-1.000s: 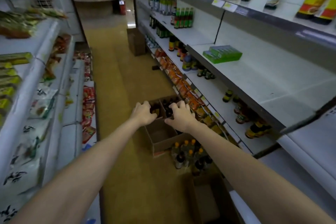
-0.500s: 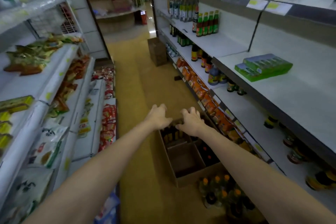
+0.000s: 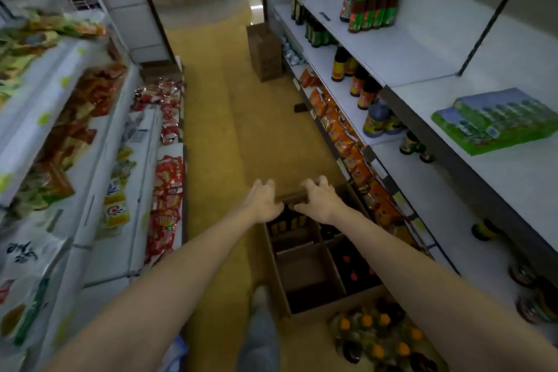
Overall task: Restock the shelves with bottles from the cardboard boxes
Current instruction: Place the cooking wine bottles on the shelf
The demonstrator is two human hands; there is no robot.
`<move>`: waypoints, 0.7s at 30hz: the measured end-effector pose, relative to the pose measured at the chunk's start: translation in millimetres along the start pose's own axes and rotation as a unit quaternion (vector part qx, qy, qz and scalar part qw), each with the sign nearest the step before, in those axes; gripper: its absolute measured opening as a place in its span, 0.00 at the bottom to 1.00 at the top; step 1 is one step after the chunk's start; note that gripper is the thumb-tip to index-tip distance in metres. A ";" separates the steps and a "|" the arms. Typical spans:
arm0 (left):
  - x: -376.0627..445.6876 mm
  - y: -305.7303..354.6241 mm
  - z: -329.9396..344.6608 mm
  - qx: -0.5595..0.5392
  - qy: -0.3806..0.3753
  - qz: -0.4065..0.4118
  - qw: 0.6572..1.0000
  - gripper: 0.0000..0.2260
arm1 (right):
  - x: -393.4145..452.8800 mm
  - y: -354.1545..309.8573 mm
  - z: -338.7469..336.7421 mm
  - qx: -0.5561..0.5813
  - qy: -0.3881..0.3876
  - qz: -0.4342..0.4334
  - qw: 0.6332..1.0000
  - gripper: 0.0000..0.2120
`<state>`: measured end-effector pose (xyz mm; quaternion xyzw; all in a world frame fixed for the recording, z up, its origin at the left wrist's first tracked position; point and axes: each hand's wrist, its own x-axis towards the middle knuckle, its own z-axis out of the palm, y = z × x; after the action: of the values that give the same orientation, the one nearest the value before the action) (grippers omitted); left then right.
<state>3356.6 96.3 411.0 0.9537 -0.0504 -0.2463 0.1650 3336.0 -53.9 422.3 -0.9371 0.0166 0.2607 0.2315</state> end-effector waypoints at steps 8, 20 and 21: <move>137.8 -41.4 -10.1 -0.044 -0.018 -0.020 0.999 0.19 | 129.4 -11.2 -1.9 0.035 -0.036 0.066 0.997 0.30; 273.0 -107.6 75.5 -0.067 -0.080 -0.066 0.992 0.22 | 280.1 34.4 107.7 0.069 -0.059 0.090 0.992 0.29; 282.0 -113.9 91.2 -0.070 -0.085 -0.067 0.992 0.20 | 291.0 43.8 123.4 0.068 -0.064 0.093 0.991 0.29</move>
<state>3560.3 126.9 169.4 0.9167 0.0170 -0.3399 0.2092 3521.3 -12.2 165.9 -0.8951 0.1063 0.3386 0.2698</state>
